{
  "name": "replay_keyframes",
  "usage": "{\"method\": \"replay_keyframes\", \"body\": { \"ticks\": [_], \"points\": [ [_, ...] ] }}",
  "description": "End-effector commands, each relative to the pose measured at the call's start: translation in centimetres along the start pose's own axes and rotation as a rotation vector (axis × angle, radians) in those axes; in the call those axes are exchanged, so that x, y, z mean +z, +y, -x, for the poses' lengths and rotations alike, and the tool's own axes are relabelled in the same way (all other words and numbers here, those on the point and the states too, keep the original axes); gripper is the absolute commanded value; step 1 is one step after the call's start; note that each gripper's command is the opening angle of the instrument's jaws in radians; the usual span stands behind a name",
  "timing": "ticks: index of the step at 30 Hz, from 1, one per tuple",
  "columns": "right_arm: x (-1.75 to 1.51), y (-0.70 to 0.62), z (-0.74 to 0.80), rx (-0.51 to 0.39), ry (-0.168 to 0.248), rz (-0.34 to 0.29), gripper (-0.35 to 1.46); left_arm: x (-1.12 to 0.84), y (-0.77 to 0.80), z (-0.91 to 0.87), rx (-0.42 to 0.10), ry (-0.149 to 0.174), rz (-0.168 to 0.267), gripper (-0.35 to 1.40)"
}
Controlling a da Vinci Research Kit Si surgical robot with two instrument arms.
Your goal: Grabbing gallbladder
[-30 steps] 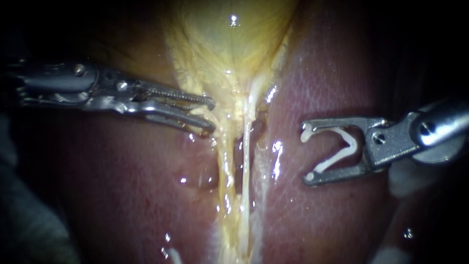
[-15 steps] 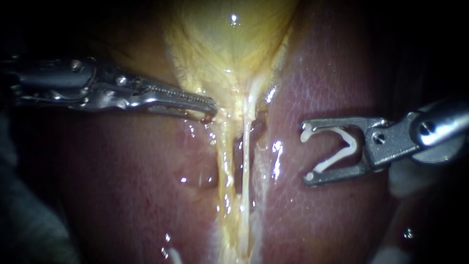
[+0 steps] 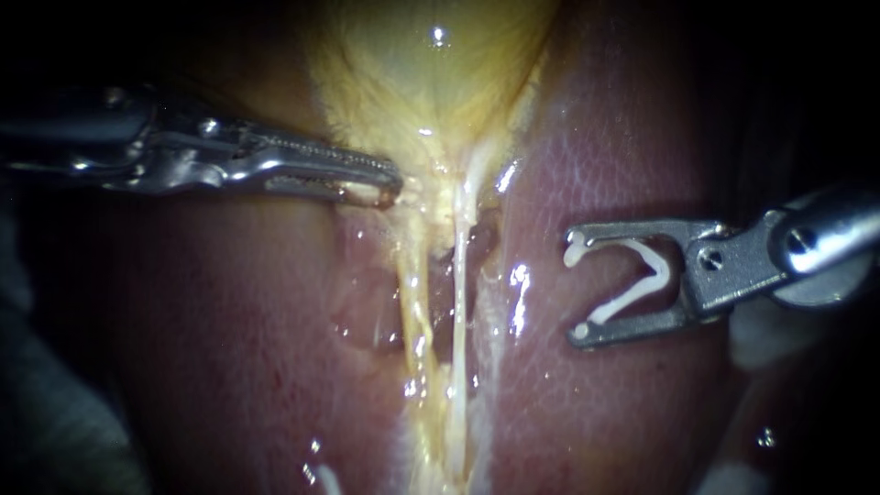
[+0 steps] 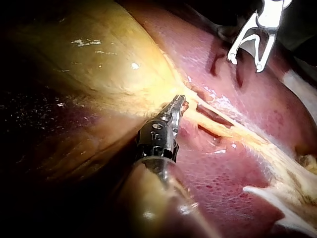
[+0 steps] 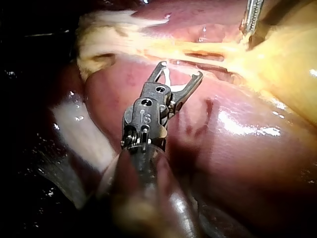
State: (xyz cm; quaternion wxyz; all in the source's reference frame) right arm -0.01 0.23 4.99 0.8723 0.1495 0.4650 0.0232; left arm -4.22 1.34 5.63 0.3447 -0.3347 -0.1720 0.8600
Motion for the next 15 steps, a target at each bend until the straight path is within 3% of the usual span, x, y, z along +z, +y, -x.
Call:
{"method": "replay_keyframes", "body": {
  "ticks": [1, 7, 15],
  "points": [
    [0.00, 0.00, 0.00, 0.000, 0.000, 0.000, 0.50, -0.06, -0.01, -0.03, -0.002, 0.012, 0.001, -0.35],
    [0.00, 0.00, 0.00, 0.000, 0.000, 0.000, 0.50, -0.40, -0.09, -0.13, -0.018, 0.044, -0.013, -0.35],
    [0.00, 0.00, 0.00, 0.000, 0.000, 0.000, 0.50, -0.48, -0.12, -0.12, -0.025, 0.047, -0.020, -0.35]
  ]
}}
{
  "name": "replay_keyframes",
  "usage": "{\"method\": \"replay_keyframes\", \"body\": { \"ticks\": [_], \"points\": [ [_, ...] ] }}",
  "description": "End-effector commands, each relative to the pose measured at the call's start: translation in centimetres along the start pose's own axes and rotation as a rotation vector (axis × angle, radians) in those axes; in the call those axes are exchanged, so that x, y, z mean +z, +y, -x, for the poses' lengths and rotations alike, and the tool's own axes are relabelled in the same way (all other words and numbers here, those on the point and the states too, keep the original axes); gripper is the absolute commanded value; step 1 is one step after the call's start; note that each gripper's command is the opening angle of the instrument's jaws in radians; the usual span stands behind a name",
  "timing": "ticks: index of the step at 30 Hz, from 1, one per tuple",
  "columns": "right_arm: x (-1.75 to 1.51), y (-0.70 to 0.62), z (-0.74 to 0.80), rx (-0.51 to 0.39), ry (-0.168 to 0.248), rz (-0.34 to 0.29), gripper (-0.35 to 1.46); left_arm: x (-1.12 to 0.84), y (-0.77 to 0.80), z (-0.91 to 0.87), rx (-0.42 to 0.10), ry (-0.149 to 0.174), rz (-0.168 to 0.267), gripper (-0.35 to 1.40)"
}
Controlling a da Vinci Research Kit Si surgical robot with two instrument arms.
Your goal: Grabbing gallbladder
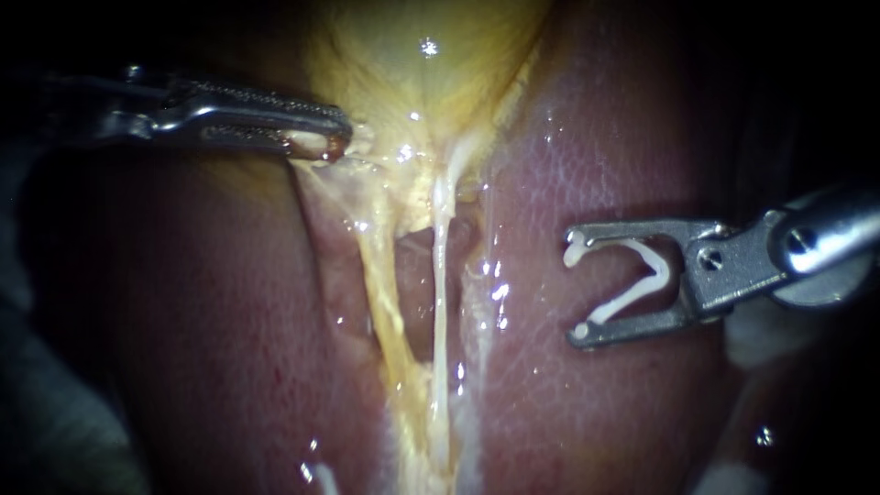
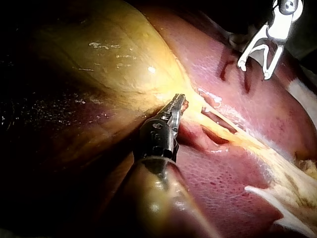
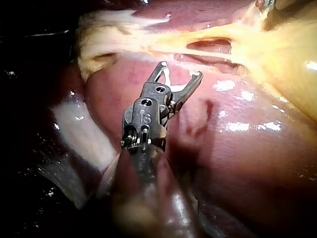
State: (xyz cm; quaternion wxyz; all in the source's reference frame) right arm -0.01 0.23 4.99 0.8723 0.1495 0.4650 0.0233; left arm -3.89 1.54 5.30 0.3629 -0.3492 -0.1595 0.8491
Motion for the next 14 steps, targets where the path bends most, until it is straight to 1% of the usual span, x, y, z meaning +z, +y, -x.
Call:
{"method": "replay_keyframes", "body": {
  "ticks": [1, 14],
  "points": [
    [0.00, 0.00, 0.00, 0.000, 0.000, 0.000, 0.50, 0.00, 0.00, 0.00, 0.000, 0.000, 0.000, -0.35],
    [0.01, 0.01, -0.01, 0.001, 0.000, 0.001, 0.50, 0.00, 0.00, 0.00, -0.002, 0.000, -0.003, -0.35]
  ]
}}
